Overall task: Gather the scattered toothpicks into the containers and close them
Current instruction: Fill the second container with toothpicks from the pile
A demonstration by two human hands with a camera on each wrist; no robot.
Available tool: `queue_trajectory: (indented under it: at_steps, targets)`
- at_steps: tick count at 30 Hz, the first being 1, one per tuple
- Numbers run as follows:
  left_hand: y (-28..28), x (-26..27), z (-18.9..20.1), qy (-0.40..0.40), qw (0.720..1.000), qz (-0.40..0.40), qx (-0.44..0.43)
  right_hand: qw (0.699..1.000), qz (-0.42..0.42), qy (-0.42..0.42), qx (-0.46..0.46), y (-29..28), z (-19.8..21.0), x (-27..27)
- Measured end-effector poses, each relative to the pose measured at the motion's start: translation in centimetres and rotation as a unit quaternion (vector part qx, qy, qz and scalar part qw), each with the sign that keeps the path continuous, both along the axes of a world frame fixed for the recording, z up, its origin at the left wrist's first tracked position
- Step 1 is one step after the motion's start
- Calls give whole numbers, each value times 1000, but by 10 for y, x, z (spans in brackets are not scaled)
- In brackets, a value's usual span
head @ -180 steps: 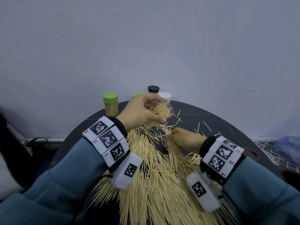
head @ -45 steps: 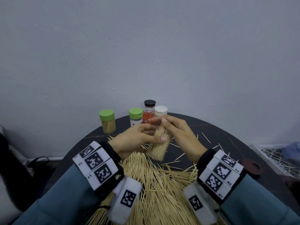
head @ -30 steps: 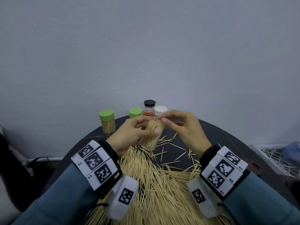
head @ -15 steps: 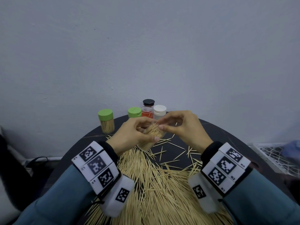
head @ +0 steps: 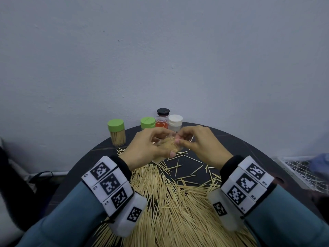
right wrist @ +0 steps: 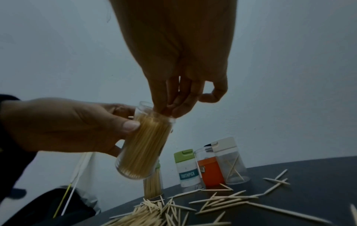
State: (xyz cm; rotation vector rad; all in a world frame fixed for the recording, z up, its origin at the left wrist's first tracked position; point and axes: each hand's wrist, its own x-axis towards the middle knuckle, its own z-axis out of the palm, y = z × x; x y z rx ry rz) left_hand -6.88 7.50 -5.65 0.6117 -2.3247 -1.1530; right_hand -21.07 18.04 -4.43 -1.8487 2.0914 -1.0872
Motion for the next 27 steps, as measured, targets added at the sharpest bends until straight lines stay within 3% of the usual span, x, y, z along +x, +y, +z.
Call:
queue_trajectory:
  at_steps: [3, 10, 16, 27]
  targets:
    - [-1, 3, 2, 10, 1000, 19, -4, 1000, 22, 3, 4, 0, 3, 2]
    - [2, -1, 2, -12, 1000, -14, -6, 994, -52, 97, -20, -3, -3, -3]
    - [1, 3, 3, -13, 1000, 1, 2, 998, -3, 53, 28, -1, 3, -5]
    - [0, 4, 7, -13, 999, 12, 31, 996, -21, -70, -41, 2, 4, -7]
